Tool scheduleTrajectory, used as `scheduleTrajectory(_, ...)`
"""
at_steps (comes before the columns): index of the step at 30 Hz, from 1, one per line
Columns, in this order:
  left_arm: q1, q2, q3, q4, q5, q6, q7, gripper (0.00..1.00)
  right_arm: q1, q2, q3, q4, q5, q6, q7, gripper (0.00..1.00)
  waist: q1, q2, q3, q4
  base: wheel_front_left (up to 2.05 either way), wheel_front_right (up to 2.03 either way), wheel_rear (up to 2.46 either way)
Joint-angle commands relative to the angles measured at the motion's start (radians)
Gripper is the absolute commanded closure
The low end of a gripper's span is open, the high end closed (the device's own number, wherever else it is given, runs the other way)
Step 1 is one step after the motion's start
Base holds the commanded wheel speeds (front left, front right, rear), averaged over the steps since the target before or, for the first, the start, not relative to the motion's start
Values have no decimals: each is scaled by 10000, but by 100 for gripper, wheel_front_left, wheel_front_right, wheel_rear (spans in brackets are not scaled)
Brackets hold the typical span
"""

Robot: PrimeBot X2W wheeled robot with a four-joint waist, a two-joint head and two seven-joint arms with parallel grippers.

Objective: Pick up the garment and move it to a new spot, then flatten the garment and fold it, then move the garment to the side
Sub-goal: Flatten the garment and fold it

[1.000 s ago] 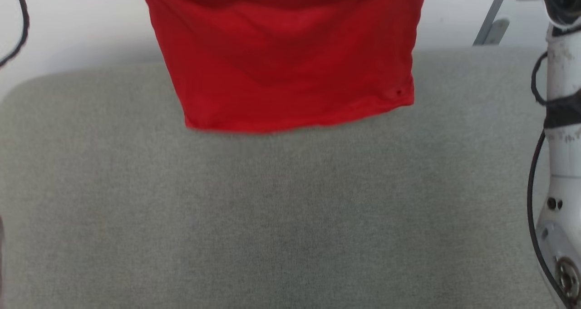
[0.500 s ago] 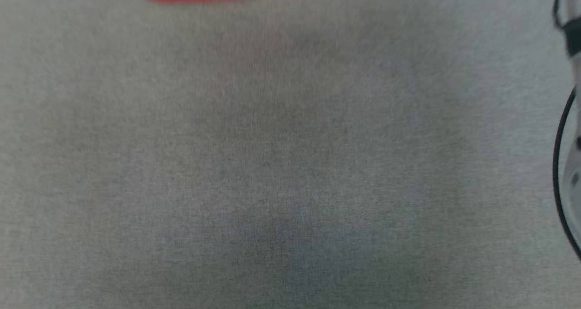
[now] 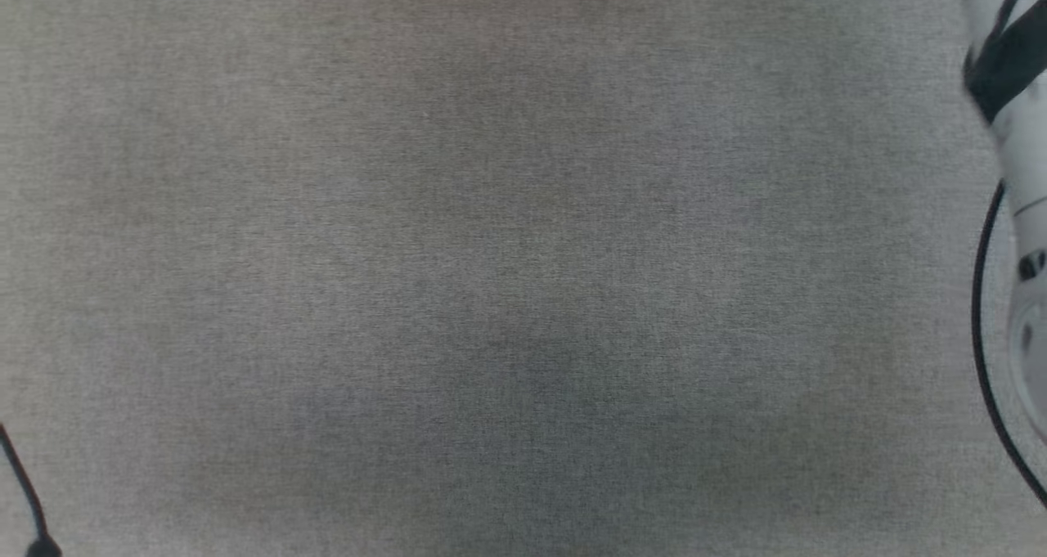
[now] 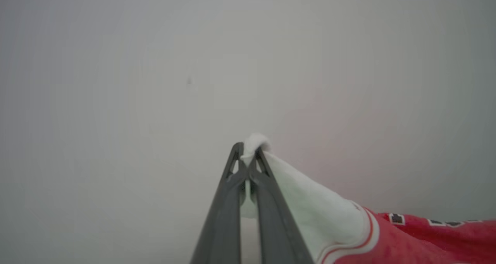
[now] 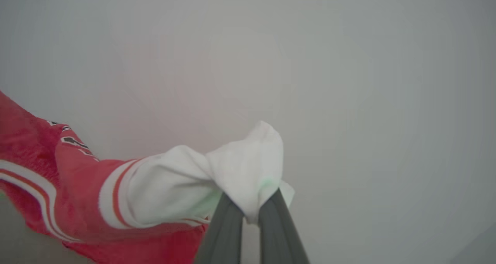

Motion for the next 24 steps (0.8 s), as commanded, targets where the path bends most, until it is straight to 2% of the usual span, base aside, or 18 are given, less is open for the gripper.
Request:
scheduleTrajectory(1, 286, -84, -81, 273, -113, -43, 236, 100, 168, -13, 167, 234, -1, -3, -31, 100, 0, 0, -54, 64, 0, 0, 0)
scheduleTrajectory(4, 715, -241, -480, 693, -249, -75, 1010, 100, 440, 98, 305, 877, 562, -3, 283, 100, 0, 0, -221, 142, 0, 0, 0)
scheduleTrajectory(6, 1184, -443, -727, 724, -717, -71, 1739, 100, 712, 149, 417, 1132, 1170, -3, 593, 100, 0, 0, -397, 196, 0, 0, 0)
scheduleTrajectory(8, 1694, -368, -1154, 574, -958, -60, 2466, 100, 1002, 170, 777, 1270, 1450, -3, 927, 100, 0, 0, -593, 240, 0, 0, 0)
scheduleTrajectory(13, 3149, -152, -1964, -135, -1869, -63, 4254, 100, 2055, 278, 1472, 1328, 3016, -3, 2198, 100, 0, 0, -1191, 319, 0, 0, 0)
scheduleTrajectory(19, 5221, 600, -2561, -1618, -2774, -65, 6009, 100, 3849, -95, 2831, 173, 4830, -3, 3939, 100, 0, 0, -1894, 302, 0, 0, 0)
scheduleTrajectory(22, 6379, 1005, -2552, -2630, -3127, 70, 6682, 100, 4916, -674, 3408, -892, 5852, -3, 4962, 100, 0, 0, -2209, 263, 0, 0, 0)
scheduleTrajectory(24, 7254, 1344, -2486, -3570, -3317, 364, 7150, 100, 5737, -1167, 3734, -1660, 6492, -3, 5704, 100, 0, 0, -2426, 258, 0, 0, 0)
